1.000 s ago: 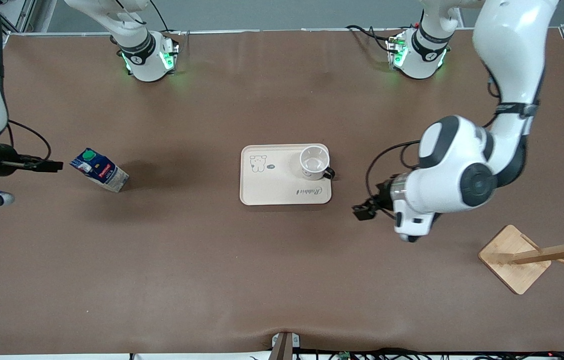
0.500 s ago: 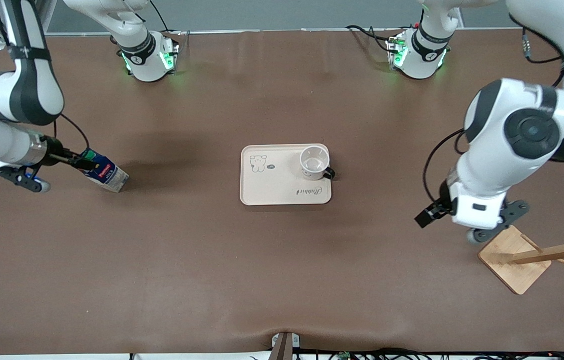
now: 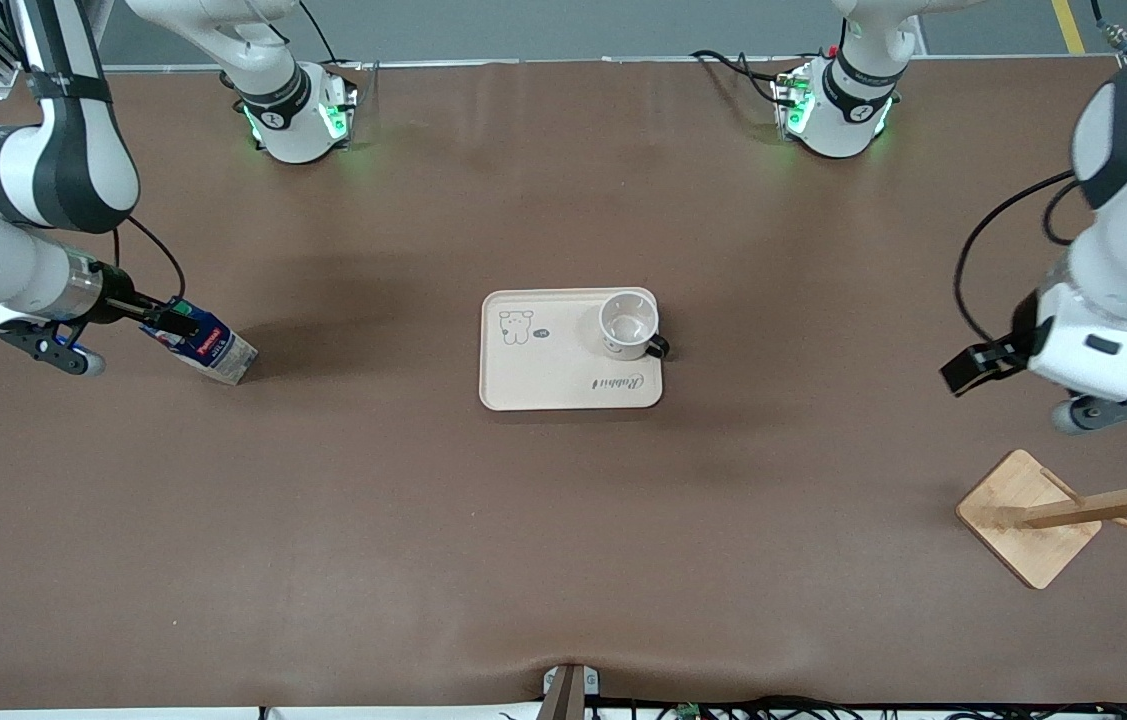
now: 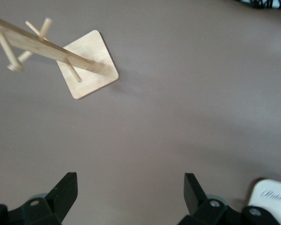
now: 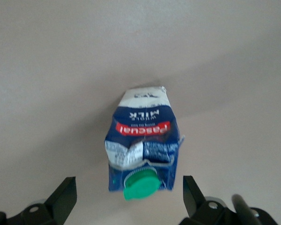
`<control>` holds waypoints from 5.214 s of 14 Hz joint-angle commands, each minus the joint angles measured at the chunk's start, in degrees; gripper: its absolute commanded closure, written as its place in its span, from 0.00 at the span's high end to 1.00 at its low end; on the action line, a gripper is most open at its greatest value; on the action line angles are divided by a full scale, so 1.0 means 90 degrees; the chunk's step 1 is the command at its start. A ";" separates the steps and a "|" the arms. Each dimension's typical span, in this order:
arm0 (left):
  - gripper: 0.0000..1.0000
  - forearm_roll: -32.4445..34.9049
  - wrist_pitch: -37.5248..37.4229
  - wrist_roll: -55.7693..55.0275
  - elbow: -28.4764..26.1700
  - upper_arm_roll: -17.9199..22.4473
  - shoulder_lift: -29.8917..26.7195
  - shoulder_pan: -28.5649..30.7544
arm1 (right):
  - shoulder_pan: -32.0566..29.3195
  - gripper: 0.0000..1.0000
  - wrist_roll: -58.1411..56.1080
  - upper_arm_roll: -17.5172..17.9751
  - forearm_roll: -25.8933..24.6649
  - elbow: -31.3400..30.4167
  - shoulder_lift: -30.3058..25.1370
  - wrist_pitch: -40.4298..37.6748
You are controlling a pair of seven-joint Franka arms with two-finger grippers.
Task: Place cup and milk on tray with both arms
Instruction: 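Grasp the blue milk carton with the right gripper, then carry the milk carton onto the tray beside the mug, then open the right gripper and withdraw it from the carton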
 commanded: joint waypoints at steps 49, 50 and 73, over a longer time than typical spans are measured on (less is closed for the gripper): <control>1.00 -0.1464 0.0050 0.1911 -0.2007 0.1257 -0.2355 -0.0695 | 0.4338 1.00 0.2655 -0.0036 0.1335 0.3993 0.1971 -0.1741; 1.00 -0.1454 0.0041 0.1921 -0.2007 0.1266 -0.2355 -0.0695 | 0.4152 1.00 0.2665 -0.0045 0.1325 0.4326 0.1961 -0.2345; 1.00 -0.1376 -0.0282 0.1970 -0.1636 0.1257 -0.2101 -0.0617 | -0.0146 1.00 -0.3234 -0.0348 0.0113 0.3450 -0.0549 -0.2537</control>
